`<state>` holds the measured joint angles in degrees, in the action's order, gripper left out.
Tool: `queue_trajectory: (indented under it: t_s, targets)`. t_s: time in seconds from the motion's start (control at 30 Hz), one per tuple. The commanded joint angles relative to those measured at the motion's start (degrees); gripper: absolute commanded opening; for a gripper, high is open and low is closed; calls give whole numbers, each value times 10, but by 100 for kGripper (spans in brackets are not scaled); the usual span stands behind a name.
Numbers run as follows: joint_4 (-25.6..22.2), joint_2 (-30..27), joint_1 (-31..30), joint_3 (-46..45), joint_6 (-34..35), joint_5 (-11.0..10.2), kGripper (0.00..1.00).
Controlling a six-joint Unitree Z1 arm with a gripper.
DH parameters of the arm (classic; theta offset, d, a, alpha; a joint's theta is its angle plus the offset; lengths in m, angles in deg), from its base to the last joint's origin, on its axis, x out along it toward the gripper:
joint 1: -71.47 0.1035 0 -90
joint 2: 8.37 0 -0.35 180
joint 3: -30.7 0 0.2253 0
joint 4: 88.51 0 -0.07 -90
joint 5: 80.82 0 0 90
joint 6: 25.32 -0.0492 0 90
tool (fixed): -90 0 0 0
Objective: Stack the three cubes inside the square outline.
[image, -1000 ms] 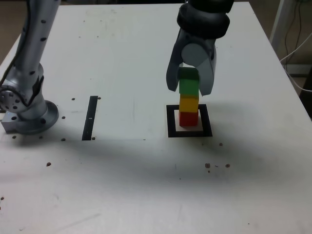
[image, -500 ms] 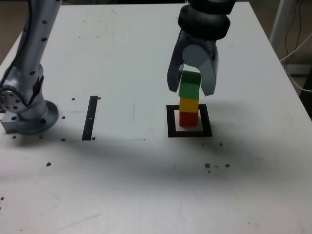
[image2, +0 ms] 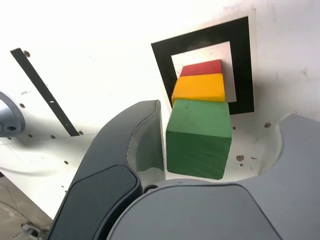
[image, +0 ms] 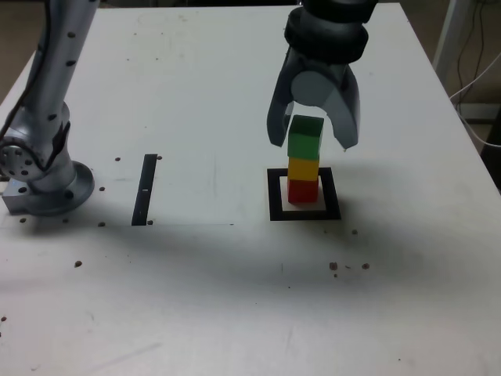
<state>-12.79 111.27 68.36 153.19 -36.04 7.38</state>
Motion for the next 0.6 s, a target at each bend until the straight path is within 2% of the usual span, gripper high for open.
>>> queue_trajectory:
  t_s: [0.0, 0.2, 0.57]
  targets:
    - [-4, -21, 1, -4, 3, -7, 100]
    - [-5, -73, 1, -25, 14, -26, 100]
    - [-2, -142, 1, -100, 39, -30, 100]
